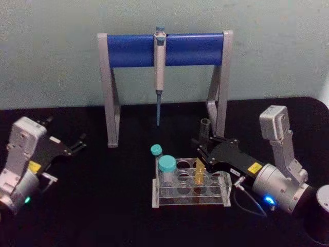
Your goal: Pick up the test tube from the test tube rack, shake it, then place it back into the test tube rack.
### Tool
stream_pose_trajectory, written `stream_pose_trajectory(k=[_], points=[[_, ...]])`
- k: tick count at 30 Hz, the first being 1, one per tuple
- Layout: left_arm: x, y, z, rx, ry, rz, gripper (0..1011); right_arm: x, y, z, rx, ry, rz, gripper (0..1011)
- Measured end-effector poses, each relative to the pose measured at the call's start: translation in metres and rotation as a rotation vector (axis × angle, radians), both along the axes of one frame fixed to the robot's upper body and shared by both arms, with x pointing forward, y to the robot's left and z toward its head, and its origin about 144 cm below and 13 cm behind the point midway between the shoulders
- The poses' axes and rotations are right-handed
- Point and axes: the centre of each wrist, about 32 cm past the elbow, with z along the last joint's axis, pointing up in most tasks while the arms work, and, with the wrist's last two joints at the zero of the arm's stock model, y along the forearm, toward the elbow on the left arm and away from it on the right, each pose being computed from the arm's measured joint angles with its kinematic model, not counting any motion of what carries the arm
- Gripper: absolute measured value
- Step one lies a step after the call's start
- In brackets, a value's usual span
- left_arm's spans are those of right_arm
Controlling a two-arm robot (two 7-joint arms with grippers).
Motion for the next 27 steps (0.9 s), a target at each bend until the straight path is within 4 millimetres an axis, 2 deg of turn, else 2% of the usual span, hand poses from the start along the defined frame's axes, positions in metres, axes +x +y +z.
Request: stream_pose_trajectory(k=[27], points=[[0.0,0.0,0.0,0.0,0.0,0.0,1010,0.0003,0.0006,-0.0016,-0.001,0.006,-0.008,251]])
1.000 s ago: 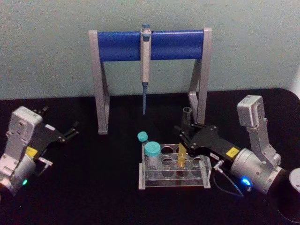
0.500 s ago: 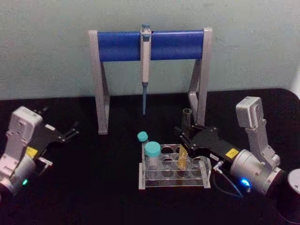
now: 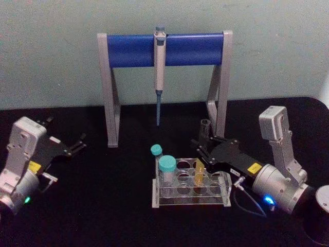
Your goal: Pick up the test tube from the test tube rack, shake it, then place it back into the test tube rack.
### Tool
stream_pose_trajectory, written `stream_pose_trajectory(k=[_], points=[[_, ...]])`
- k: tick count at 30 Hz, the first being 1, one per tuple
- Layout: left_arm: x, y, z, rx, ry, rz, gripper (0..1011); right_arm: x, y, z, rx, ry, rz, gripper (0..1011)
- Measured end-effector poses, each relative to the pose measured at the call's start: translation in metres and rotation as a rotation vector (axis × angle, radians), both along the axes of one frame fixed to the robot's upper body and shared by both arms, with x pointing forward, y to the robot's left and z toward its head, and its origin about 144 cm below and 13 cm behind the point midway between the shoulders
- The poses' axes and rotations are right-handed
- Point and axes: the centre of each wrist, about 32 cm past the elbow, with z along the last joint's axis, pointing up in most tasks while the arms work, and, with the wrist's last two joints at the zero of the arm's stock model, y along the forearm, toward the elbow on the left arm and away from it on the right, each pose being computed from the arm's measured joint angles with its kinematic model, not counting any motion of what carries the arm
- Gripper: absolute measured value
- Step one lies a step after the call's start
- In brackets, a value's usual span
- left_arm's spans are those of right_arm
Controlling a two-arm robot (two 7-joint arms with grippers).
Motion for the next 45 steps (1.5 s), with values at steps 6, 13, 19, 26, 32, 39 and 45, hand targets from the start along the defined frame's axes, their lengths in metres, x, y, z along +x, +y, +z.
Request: stream_pose_trajectory(k=[6,13,19,26,32,39,45], points=[[0.0,0.0,0.0,0.0,0.0,0.0,1009,0.0,0.0,0.0,0.0,0.0,0.001,444],[0.0,0.0,0.0,0.0,0.0,0.0,1010,0.0,0.0,0.0,0.001,0.001,0.001,690],[0.0,0.0,0.0,0.0,0.0,0.0,1010,0.0,0.0,0.0,0.001,0.001,0.001,840],[0.0,0.0,0.0,0.0,0.0,0.0,1010,0.0,0.0,0.0,0.001,0.001,0.002,1000],[0.0,0.0,0.0,0.0,0.0,0.0,1009,0.0,0.0,0.0,0.001,0.001,0.001,1000],[0.0,0.0,0.0,0.0,0.0,0.0,1009,-0.007,-0.011,0.002,-0.004,-0.003,0.011,1000],[0.0,0.0,0.0,0.0,0.0,0.0,1010,-0.022,-0.031,0.005,-0.009,-0.011,0.009,1000]])
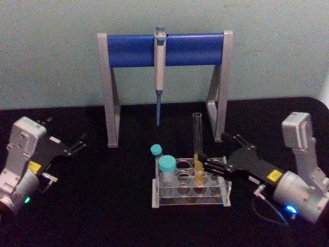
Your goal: Pick up the test tube from the test tube rack, shake it, then place it back into the test tube rack.
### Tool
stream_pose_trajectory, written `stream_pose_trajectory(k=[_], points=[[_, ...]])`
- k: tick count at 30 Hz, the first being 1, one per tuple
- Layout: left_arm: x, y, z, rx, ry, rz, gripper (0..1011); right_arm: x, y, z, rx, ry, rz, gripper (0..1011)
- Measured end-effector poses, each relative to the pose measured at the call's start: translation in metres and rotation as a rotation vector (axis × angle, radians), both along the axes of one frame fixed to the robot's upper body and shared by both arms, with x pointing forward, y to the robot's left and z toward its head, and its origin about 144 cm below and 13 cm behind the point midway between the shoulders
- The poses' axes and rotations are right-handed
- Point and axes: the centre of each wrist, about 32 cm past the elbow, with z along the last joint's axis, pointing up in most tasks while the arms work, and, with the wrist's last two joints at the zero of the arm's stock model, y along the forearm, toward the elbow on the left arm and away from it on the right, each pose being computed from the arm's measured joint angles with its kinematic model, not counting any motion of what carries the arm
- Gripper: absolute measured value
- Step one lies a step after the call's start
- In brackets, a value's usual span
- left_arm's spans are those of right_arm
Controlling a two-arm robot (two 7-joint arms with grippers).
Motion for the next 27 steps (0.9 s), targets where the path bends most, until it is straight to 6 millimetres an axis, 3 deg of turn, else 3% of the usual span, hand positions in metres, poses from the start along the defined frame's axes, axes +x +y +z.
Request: stream_pose_trajectory(k=[11,19,27], points=[[0.0,0.0,0.0,0.0,0.0,0.0,1010,-0.014,-0.03,-0.004,0.003,-0.038,-0.194,1000],[0.0,0.0,0.0,0.0,0.0,0.0,1010,-0.009,-0.026,-0.028,-0.043,-0.043,-0.37,1000],[0.0,0.0,0.0,0.0,0.0,0.0,1010,-0.005,-0.018,-0.05,-0.074,0.01,-0.409,1000]])
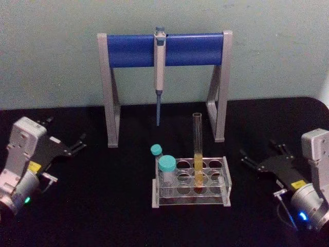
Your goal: Pick up the test tube from the test tube rack, shake it, then place it back into the test tube rack.
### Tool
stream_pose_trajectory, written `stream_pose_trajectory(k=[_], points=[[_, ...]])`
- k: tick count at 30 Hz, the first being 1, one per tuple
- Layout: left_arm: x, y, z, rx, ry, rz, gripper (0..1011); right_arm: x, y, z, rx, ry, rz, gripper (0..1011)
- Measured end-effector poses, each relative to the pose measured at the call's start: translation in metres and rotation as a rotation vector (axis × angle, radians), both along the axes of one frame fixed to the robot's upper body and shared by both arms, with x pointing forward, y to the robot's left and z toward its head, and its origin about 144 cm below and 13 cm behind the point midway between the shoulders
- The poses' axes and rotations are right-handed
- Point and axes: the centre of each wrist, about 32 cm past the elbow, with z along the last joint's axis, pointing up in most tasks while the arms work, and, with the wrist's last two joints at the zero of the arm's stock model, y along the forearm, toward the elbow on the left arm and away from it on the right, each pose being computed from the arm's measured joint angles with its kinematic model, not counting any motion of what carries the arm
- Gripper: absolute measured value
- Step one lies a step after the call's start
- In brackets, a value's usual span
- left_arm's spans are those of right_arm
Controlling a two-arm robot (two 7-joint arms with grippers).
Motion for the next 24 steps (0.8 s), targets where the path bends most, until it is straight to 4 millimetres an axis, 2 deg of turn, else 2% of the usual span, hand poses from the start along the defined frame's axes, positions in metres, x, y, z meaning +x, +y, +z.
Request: stream_pose_trajectory(k=[9,24], points=[[0.0,0.0,0.0,0.0,0.0,0.0,1010,0.0042,0.0037,-0.0117,-0.015,0.04,-0.013,1000],[0.0,0.0,0.0,0.0,0.0,0.0,1010,0.0039,0.0033,-0.0109,-0.016,0.038,-0.011,1000]])
